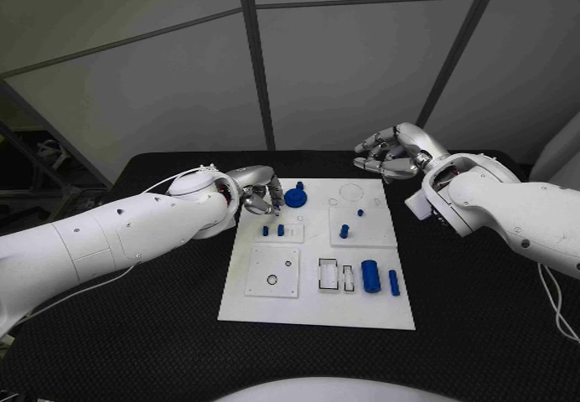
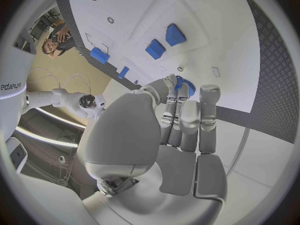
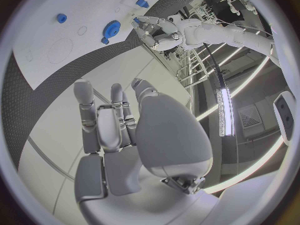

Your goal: Assemble the parts on the task board

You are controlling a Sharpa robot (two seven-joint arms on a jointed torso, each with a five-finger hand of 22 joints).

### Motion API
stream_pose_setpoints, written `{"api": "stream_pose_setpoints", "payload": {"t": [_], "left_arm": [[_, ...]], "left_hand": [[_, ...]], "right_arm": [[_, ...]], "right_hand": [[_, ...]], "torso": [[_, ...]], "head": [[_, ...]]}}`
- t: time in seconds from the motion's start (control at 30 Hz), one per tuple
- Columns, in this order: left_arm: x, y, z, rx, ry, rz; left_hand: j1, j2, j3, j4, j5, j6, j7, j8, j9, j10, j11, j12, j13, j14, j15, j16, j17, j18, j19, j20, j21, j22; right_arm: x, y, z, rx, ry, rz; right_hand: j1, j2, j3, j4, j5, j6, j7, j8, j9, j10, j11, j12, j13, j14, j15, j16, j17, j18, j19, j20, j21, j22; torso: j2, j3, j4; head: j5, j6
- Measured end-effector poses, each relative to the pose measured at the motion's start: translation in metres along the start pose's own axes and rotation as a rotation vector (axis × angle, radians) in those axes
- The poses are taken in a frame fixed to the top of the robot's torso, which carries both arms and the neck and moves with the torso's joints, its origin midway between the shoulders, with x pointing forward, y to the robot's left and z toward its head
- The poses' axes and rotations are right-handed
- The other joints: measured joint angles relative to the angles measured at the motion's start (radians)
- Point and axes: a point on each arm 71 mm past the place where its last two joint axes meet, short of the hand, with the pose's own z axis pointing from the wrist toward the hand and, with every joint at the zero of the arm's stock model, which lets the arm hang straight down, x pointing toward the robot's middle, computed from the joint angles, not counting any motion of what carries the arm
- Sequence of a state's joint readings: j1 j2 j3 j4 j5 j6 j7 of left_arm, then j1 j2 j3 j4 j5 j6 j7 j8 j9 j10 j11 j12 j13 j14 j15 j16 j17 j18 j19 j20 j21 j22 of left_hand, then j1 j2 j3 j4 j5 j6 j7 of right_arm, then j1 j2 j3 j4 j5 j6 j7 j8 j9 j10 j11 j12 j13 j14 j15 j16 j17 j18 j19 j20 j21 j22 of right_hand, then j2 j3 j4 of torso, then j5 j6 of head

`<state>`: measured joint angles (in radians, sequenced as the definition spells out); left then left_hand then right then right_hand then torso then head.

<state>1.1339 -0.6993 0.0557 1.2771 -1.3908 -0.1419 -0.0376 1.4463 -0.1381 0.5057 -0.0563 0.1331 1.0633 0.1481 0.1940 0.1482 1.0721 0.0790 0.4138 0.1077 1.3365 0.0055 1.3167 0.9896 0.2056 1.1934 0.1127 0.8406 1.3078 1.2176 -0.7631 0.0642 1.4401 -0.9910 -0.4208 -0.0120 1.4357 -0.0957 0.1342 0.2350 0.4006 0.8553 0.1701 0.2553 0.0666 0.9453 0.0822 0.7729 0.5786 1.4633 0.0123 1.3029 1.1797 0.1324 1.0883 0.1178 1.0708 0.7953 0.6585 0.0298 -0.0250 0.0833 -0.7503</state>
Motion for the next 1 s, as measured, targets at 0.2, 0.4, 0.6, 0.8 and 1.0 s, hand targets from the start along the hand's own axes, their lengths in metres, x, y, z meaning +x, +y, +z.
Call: {"api": "stream_pose_setpoints", "payload": {"t": [0.2,0.4,0.6,0.8,1.0], "left_arm": [[0.0015,-0.0001,0.0003,-0.003,0.013,-0.001],[0.0031,-0.0013,0.0011,-0.002,0.024,-0.001],[0.0046,-0.0012,0.0017,-0.005,0.036,-0.002],[0.0064,0.0022,0.0024,-0.018,0.049,0.0],[0.0072,0.0048,0.0031,-0.029,0.057,0.0]], "left_hand": [[0.0,0.0,0.0,0.0,-0.001,0.0,0.0,0.0,0.0,0.0,0.0,-0.001,0.0,0.0,0.0,0.0,0.0,0.0,0.0,0.0,0.0,0.0],[0.0,0.0,0.0,0.0,0.002,0.0,0.0,0.0,0.0,0.0,0.0,0.002,0.0,0.0,0.0,0.0,-0.003,0.0,0.0,0.0,0.0,0.0],[-0.004,0.004,0.0,0.0,0.002,0.0,0.0,0.0,-0.001,0.0,0.0,0.003,0.0,0.0,0.0,0.0,-0.006,0.0,0.0,0.0,0.0,0.0],[-0.004,0.004,0.0,0.0,0.002,0.0,0.0,0.0,-0.001,0.0,0.0,0.003,-0.001,0.0,0.0,0.0,-0.006,0.0,0.0,0.0,0.0,0.0],[-0.004,0.004,0.0,0.0,0.002,0.0,0.0,0.0,-0.001,-0.001,0.001,0.003,-0.001,0.0,0.0,0.0,-0.006,-0.041,0.0,0.0,0.0,0.0]], "right_arm": [[0.0,0.0,0.0,0.0,0.0,0.0],[0.0002,0.0001,0.0002,0.0,0.0,0.0],[0.0004,0.0002,0.0003,0.0,0.0,0.0],[0.0004,0.0002,0.0003,0.0,0.0,0.0],[0.0001,-0.0001,0.0001,0.0,0.0,0.0]], "right_hand": [[0.0,0.0,0.0,0.0,0.0,0.0,0.0,0.0,0.0,0.0,0.0,0.0,0.0,0.0,0.0,0.0,0.0,0.0,0.0,0.0,0.0,0.0],[0.0,0.0,0.0,0.0,0.0,0.0,0.0,0.0,0.0,0.0,0.0,0.0,-0.001,0.0,0.0,0.0,0.0,0.0,0.0,0.0,-0.004,-0.002],[0.0,0.0,0.0,0.0,0.0,0.0,0.0,0.0,0.0,0.0,0.0,0.0,-0.001,0.0,0.0,0.0,0.0,0.0,0.0,0.0,-0.004,-0.002],[0.0,0.0,0.0,0.0,0.004,0.0,0.0,0.0,0.0,0.0,0.0,-0.004,-0.002,0.0,0.0,0.0,0.0,0.0,0.0,0.0,-0.004,-0.002],[0.0,0.0,0.0,0.0,0.005,0.0,0.0,0.0,0.0,0.0,0.0,-0.004,-0.003,0.0,0.0,0.0,0.0,0.0,0.0,0.0,-0.004,-0.002]], "torso": [[0.0,0.0,0.0],[0.0,-0.0001,0.0002],[0.0,-0.0001,0.0006],[0.0,0.0001,0.0006],[0.0,0.0001,0.0005]], "head": [[0.002,-0.001],[0.002,-0.001],[0.002,-0.002],[0.002,-0.004],[0.001,-0.006]]}}
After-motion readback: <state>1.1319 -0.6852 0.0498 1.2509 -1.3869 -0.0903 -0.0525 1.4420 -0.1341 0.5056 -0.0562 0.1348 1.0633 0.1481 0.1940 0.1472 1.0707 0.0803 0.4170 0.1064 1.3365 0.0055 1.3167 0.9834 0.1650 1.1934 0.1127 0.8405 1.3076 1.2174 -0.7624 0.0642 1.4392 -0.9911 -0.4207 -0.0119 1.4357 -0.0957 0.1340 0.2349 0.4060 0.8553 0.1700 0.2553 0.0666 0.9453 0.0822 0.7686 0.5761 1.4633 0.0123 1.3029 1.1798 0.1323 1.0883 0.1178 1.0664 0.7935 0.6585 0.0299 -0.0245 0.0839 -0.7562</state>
